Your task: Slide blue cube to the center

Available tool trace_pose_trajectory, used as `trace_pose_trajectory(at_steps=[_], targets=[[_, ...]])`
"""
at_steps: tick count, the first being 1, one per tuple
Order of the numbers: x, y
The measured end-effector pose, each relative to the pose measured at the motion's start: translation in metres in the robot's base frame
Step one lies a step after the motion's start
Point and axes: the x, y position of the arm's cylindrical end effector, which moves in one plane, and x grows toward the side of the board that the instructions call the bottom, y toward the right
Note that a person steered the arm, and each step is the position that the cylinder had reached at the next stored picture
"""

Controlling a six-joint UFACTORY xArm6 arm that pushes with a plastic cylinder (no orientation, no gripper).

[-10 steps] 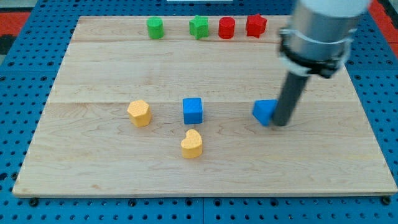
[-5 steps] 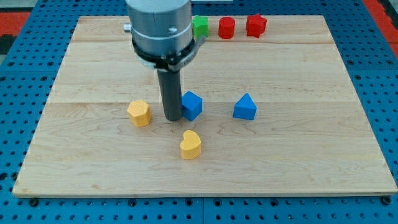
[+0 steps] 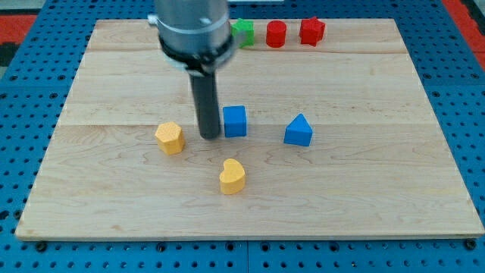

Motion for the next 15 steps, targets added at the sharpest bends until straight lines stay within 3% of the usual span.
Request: trace_pose_trajectory(at_steps=[2, 4, 5, 6, 7, 9, 10, 11, 13, 14, 15], targets=[[-0.047, 0.018], [-0.063, -0.022], [-0.099, 0.042], [-0.102, 0.111], [-0.094, 0.091], [-0.007, -0.025], [0.004, 0.020], [-0.036, 0.031], [-0.057, 0.078], [-0.025, 0.039], [-0.008, 0.046]])
